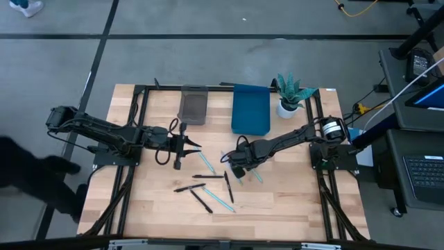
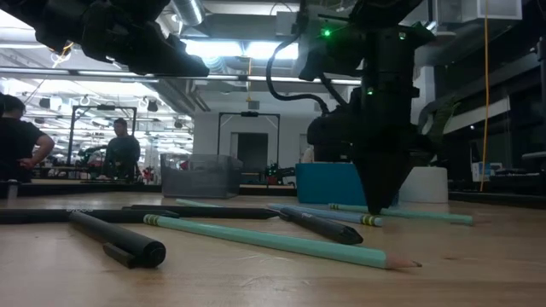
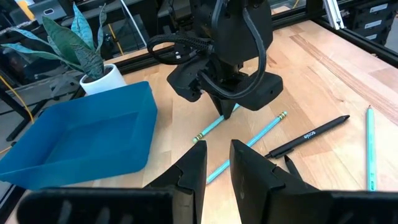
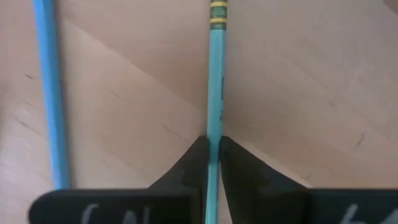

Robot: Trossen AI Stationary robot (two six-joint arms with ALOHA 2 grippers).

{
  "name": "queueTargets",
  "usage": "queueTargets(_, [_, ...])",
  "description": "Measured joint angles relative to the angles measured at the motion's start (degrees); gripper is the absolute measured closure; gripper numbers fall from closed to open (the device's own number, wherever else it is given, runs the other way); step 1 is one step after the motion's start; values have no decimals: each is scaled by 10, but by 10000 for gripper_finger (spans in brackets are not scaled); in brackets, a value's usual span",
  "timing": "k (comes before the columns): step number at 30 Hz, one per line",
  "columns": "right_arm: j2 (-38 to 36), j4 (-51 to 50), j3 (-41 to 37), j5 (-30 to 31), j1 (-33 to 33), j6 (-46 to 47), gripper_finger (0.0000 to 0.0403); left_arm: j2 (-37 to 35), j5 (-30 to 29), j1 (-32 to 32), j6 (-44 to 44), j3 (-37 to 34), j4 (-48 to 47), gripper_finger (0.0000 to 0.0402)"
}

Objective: Sort pens & pencils
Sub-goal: Put the light blue pencil into the blue bin

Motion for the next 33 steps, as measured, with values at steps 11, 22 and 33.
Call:
queueTargets(11, [-1, -31, 56, 19, 0, -43, 361, 0, 0, 0, 0, 0, -4, 337])
queueTargets(22, [-2, -129, 160, 115, 0, -105, 361, 0, 0, 0, 0, 0, -4, 337])
queueTargets(33, [-8, -272, 284, 266, 0, -136, 361, 0, 0, 0, 0, 0, -5, 337])
